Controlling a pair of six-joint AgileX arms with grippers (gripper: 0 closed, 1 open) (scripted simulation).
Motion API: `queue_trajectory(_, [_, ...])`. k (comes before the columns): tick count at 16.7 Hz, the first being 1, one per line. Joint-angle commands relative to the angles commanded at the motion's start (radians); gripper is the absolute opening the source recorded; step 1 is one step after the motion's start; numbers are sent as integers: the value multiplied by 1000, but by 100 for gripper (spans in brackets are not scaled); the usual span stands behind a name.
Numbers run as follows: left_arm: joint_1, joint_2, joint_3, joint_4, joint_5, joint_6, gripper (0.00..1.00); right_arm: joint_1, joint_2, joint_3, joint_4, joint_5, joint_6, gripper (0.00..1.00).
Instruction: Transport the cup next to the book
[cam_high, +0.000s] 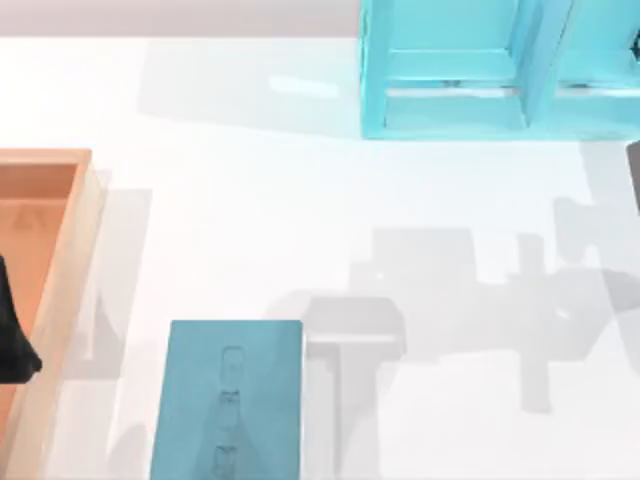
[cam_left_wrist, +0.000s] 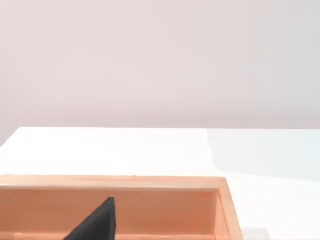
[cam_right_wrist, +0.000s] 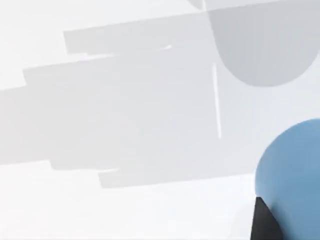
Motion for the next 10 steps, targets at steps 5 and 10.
queue_trajectory(5, [0, 0, 0, 0, 0, 0, 100, 356, 52, 127, -64, 15, 554, 0])
queue_trajectory(10, [0, 0, 0, 0, 0, 0, 100, 670, 106, 232, -139, 23, 1163, 0])
